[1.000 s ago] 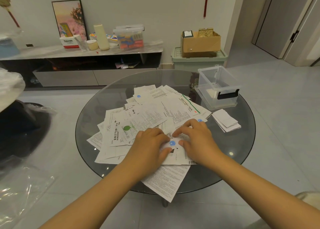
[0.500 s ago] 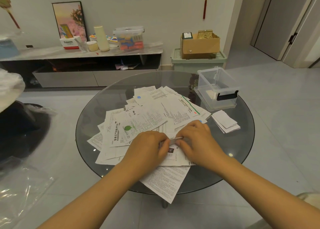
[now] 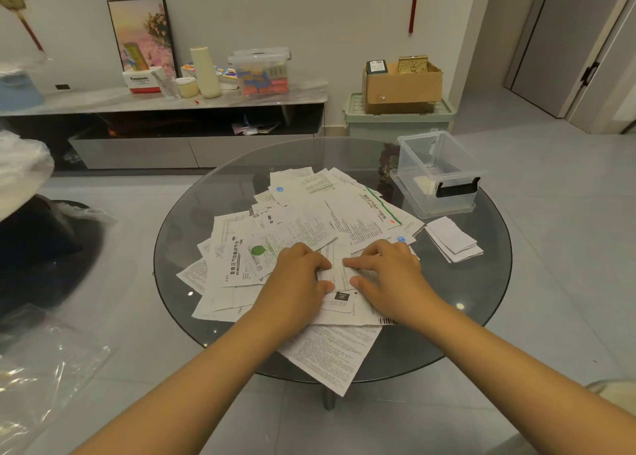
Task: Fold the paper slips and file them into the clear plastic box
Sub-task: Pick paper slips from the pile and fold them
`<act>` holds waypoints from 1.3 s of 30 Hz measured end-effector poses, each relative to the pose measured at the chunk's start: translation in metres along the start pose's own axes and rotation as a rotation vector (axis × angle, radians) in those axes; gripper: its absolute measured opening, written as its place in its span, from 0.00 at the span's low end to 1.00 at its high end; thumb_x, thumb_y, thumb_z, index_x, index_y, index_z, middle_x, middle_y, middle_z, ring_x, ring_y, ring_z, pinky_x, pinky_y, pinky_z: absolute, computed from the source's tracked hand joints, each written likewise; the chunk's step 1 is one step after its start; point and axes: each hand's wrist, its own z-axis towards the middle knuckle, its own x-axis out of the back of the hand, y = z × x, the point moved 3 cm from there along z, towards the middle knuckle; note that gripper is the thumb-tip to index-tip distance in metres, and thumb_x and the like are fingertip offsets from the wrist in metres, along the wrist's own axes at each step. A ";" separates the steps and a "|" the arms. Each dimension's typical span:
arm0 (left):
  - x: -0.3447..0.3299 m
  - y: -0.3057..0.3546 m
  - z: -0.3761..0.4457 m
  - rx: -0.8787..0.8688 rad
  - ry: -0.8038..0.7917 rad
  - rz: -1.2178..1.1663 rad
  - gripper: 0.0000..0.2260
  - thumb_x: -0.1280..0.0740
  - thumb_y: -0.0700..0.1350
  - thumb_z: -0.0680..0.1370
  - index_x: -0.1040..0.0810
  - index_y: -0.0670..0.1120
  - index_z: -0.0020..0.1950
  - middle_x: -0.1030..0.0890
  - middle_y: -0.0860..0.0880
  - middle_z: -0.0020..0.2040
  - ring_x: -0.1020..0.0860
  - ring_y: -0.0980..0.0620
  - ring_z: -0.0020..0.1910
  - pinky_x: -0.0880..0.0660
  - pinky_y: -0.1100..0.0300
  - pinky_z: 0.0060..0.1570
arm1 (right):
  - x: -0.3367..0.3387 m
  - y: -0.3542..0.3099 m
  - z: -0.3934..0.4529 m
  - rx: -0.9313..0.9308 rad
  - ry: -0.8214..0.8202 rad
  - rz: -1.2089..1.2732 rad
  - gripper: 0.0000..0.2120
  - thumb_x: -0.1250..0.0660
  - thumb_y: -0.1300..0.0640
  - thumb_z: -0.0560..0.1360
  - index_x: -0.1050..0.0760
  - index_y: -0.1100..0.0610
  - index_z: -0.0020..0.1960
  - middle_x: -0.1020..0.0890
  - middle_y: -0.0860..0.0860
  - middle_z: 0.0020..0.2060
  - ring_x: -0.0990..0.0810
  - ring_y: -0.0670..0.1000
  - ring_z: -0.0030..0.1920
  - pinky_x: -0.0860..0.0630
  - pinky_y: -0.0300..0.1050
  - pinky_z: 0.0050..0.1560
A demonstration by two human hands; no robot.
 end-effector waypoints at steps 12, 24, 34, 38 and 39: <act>0.007 0.007 0.001 0.092 0.006 -0.273 0.10 0.28 0.41 0.72 0.27 0.54 0.42 0.23 0.56 0.40 0.27 0.59 0.37 0.27 0.61 0.43 | 0.010 -0.004 -0.005 0.013 0.038 0.225 0.07 0.34 0.58 0.74 0.30 0.49 0.49 0.28 0.44 0.42 0.31 0.48 0.49 0.35 0.41 0.43; 0.004 0.028 0.006 0.274 0.037 -0.964 0.05 0.26 0.37 0.70 0.17 0.46 0.40 0.17 0.51 0.33 0.20 0.59 0.31 0.24 0.68 0.32 | 0.046 0.019 -0.013 -0.176 0.021 0.395 0.03 0.27 0.54 0.70 0.19 0.53 0.38 0.19 0.50 0.32 0.27 0.44 0.30 0.33 0.28 0.28; -0.007 0.048 0.020 0.180 -0.023 -0.901 0.04 0.30 0.46 0.74 0.17 0.53 0.47 0.16 0.53 0.44 0.18 0.58 0.42 0.22 0.64 0.43 | 0.065 0.044 -0.020 -0.225 0.047 0.421 0.06 0.32 0.54 0.74 0.17 0.52 0.47 0.18 0.44 0.39 0.21 0.45 0.39 0.30 0.32 0.32; -0.008 0.053 0.024 0.215 0.009 -0.872 0.08 0.36 0.49 0.79 0.21 0.51 0.56 0.18 0.53 0.50 0.19 0.56 0.48 0.22 0.61 0.47 | 0.075 0.071 -0.015 -0.320 0.322 0.421 0.07 0.33 0.58 0.75 0.20 0.52 0.52 0.20 0.52 0.37 0.22 0.50 0.38 0.28 0.40 0.36; -0.008 0.054 0.025 0.238 0.012 -0.870 0.09 0.38 0.48 0.80 0.22 0.50 0.56 0.19 0.52 0.50 0.19 0.54 0.49 0.21 0.60 0.47 | 0.077 0.077 -0.013 -0.329 0.383 0.407 0.09 0.34 0.59 0.75 0.22 0.51 0.54 0.21 0.51 0.36 0.23 0.49 0.37 0.27 0.39 0.36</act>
